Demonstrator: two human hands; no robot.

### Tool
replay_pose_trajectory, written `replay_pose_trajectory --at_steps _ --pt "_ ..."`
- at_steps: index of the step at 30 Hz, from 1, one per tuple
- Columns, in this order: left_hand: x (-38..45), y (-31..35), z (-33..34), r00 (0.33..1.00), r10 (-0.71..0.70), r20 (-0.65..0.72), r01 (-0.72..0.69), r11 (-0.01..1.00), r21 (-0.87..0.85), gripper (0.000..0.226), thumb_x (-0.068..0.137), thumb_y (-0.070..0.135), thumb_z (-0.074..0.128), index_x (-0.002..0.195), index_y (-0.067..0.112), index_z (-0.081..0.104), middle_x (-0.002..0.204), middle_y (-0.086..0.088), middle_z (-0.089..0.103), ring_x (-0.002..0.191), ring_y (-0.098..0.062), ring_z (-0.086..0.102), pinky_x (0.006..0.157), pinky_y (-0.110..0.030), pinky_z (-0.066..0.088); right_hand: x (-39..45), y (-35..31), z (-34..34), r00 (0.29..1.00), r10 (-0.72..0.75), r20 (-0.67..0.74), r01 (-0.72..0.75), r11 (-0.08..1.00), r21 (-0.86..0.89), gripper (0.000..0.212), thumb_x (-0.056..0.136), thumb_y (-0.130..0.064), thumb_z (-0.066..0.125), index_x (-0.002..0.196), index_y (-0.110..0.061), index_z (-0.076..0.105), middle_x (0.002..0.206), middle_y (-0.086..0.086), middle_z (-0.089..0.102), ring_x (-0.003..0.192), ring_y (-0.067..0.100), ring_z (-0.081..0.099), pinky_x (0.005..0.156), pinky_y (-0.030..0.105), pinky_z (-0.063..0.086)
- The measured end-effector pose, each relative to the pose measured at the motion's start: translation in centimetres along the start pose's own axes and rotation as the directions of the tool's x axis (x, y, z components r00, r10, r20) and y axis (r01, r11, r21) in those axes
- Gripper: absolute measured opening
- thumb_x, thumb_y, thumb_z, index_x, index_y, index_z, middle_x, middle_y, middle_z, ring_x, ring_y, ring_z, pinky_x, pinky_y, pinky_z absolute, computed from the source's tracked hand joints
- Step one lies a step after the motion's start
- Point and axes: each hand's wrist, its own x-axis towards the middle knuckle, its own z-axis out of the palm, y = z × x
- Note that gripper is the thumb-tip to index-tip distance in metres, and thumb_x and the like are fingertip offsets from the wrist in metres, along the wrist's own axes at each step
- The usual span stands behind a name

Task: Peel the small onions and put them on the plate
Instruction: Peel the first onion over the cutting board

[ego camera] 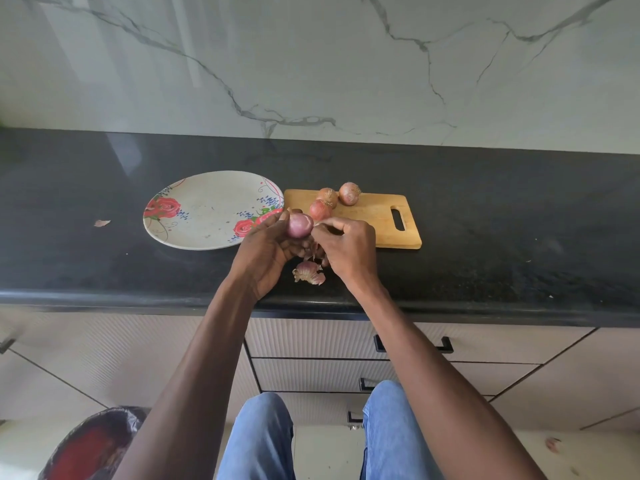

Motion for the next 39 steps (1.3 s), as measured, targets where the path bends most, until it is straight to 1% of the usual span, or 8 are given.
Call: replay_pose_trajectory --at_steps 7,14,16,18,24,28,33,39 --pt "-0.3 0.0 0.0 0.999 0.016 0.031 -0.017 0.999 0.044 0.012 0.102 0.006 0.052 0.099 0.005 0.064 0.079 -0.007 0.068 0.063 -0.014 0.061 0.057 -0.022 0.054 -0.2 -0.3 -0.2 1.000 0.017 -0.006 -0.017 0.999 0.029 0.018 0.088 -0.011 0.068 0.073 -0.008 0.077 0.056 0.001 0.065 0.047 0.008 0.049 0.045 0.031 0.040" --pt "-0.2 0.0 0.0 1.000 0.021 -0.005 -0.021 1.000 -0.022 0.008 0.102 0.008 0.054 0.103 0.007 0.062 0.081 -0.008 0.070 0.063 -0.015 0.063 0.056 -0.023 0.054 -0.1 0.1 0.0 0.990 -0.026 -0.136 0.016 0.997 -0.078 0.026 0.089 -0.016 0.068 0.064 -0.009 0.068 0.056 -0.002 0.065 0.050 0.017 0.058 0.052 0.037 0.049" --pt "0.0 -0.1 -0.2 0.999 0.022 -0.028 -0.023 0.999 -0.045 0.011 0.101 0.008 0.055 0.108 0.006 0.062 0.088 -0.009 0.072 0.068 -0.017 0.066 0.058 -0.024 0.056 -0.1 0.1 0.0 0.991 -0.063 -0.121 0.045 0.988 -0.148 0.007 0.087 -0.012 0.072 0.081 -0.011 0.076 0.076 -0.003 0.073 0.066 0.009 0.065 0.063 0.030 0.056" --pt "0.1 -0.3 -0.4 0.999 0.033 -0.042 -0.035 0.998 -0.048 0.016 0.101 0.007 0.055 0.115 0.005 0.061 0.094 -0.011 0.072 0.073 -0.018 0.067 0.061 -0.024 0.057 -0.1 0.1 0.1 0.983 -0.130 -0.132 0.098 0.970 -0.223 0.014 0.086 -0.008 0.073 0.098 -0.009 0.079 0.095 0.001 0.076 0.081 0.006 0.066 0.075 0.024 0.056" --pt "0.0 -0.5 -0.4 0.996 0.093 -0.007 -0.093 0.996 -0.016 0.022 0.097 0.008 0.060 0.118 0.005 0.065 0.102 -0.009 0.072 0.080 -0.016 0.070 0.065 -0.025 0.057 0.0 -0.1 0.0 0.985 -0.150 -0.081 0.138 0.982 -0.131 0.030 0.088 -0.026 0.077 0.110 -0.006 0.076 0.105 0.002 0.077 0.093 -0.003 0.063 0.078 0.003 0.046" --pt "0.0 -0.6 -0.2 0.995 0.100 0.000 -0.100 0.995 0.026 0.020 0.096 0.003 0.060 0.114 0.009 0.068 0.099 -0.006 0.076 0.084 -0.015 0.072 0.067 -0.025 0.057 0.2 0.0 -0.2 0.998 -0.060 -0.032 0.060 0.998 -0.023 0.024 0.088 -0.021 0.077 0.108 -0.007 0.077 0.098 0.000 0.078 0.084 -0.006 0.068 0.079 0.018 0.056" --pt "-0.3 -0.5 0.0 0.992 0.121 0.021 -0.122 0.991 0.049 0.029 0.081 0.014 0.069 0.110 0.012 0.070 0.099 -0.005 0.077 0.092 -0.016 0.073 0.079 -0.031 0.060 0.2 0.2 0.0 0.999 0.017 -0.034 -0.015 0.998 0.056 0.015 0.086 -0.021 0.079 0.096 -0.009 0.081 0.078 -0.002 0.077 0.075 0.021 0.073 0.066 0.040 0.058" --pt "0.0 -0.8 -0.2 0.989 0.144 0.017 -0.145 0.984 0.107 0.024 0.085 0.013 0.070 0.109 0.013 0.073 0.103 -0.009 0.077 0.093 -0.020 0.072 0.086 -0.036 0.059 -0.1 0.6 0.8 0.984 -0.159 -0.077 0.154 0.986 -0.060 0.028 0.089 -0.025 0.077 0.070 -0.004 0.075 0.059 0.004 0.067 0.053 0.025 0.062 0.047 0.042 0.049"
